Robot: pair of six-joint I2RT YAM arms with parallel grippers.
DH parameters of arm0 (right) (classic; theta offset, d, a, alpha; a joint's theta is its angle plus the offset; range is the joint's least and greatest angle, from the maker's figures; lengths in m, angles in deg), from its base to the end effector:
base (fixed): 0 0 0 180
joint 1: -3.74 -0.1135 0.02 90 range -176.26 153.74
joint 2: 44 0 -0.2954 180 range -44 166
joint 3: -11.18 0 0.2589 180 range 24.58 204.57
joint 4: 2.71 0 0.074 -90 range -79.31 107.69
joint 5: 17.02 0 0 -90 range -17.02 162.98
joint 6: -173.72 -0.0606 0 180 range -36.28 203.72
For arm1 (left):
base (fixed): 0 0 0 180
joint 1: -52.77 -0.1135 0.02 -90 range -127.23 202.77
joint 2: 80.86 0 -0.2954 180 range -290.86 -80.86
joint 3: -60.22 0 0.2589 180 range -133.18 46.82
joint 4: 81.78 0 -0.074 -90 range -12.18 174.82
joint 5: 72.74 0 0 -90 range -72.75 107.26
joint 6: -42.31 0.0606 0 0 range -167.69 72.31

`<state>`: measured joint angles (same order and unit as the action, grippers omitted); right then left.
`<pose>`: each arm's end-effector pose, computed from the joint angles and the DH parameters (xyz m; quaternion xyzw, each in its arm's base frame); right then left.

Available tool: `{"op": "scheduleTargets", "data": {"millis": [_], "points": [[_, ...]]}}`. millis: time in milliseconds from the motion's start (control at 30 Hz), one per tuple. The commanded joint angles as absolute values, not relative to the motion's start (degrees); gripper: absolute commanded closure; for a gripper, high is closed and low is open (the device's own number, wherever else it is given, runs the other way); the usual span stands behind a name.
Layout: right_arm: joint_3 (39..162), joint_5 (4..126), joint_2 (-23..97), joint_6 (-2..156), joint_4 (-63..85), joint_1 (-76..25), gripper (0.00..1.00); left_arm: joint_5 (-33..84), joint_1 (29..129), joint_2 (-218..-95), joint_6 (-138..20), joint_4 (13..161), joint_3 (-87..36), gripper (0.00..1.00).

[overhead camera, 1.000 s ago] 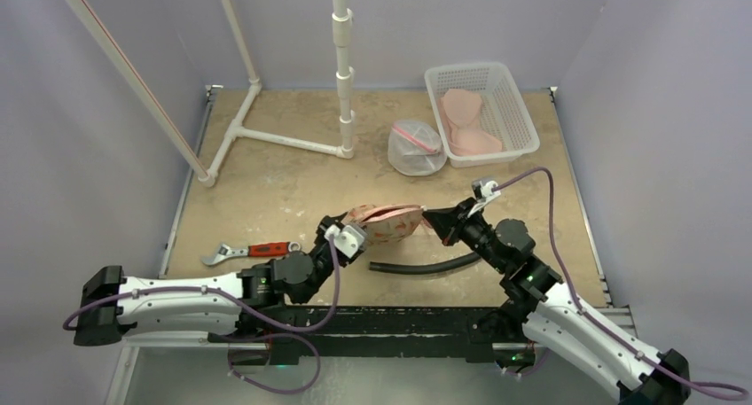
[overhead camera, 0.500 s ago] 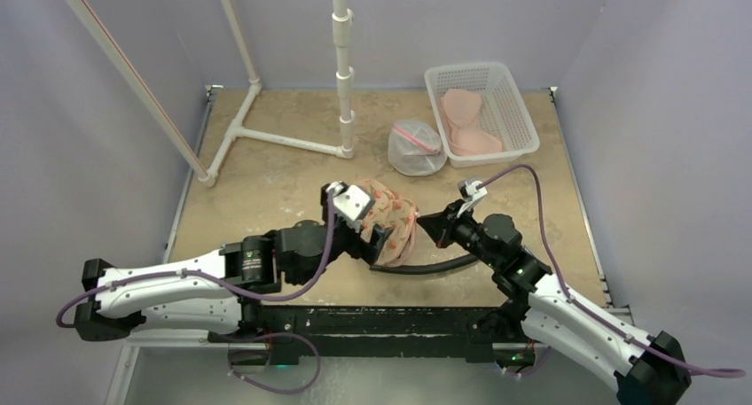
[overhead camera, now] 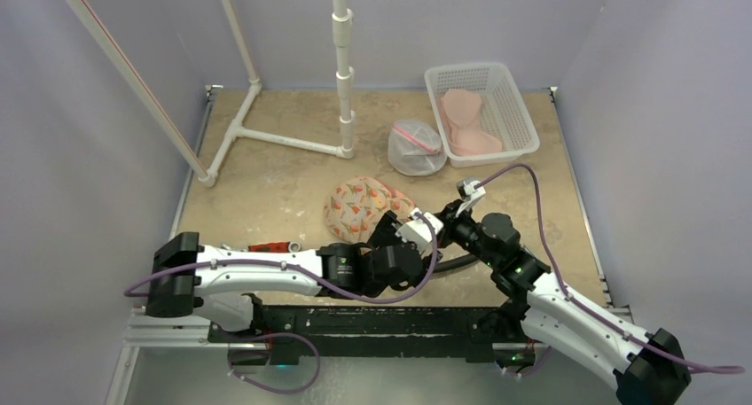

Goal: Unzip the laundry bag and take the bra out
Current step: Unzip the laundry bag at the center of the board.

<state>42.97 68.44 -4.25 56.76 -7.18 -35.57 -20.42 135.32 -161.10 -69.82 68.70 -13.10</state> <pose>0.1389 0.1199 0.2584 -0.1053 0.7206 0.3984 0.5576 0.0789 -0.3175 0.3010 0.2994 0.8034 -0.1614 0.4888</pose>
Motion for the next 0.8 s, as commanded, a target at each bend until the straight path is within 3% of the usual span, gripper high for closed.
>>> {"op": "scheduleTargets", "data": {"millis": [0, 467, 700, 767], "points": [[44.7, 67.71, -4.89, 57.32, -8.55, -35.53, 1.0, -26.57, 135.79, -164.14, -72.43, 66.86, -17.17, 0.12], [44.61, 65.71, -4.27, 56.69, -10.05, -35.53, 1.0, -37.83, 135.66, -173.66, -72.67, 62.61, -21.38, 0.18], [45.01, 65.27, -4.62, 56.9, -9.4, -35.57, 1.0, -38.65, 134.3, -174.57, -70.4, 63.46, -21.59, 0.38], [45.2, 64.89, -4.55, 57.06, -9.41, -35.57, 1.0, -39.63, 134.31, -173.65, -69.73, 63.69, -20.7, 0.52]]}}
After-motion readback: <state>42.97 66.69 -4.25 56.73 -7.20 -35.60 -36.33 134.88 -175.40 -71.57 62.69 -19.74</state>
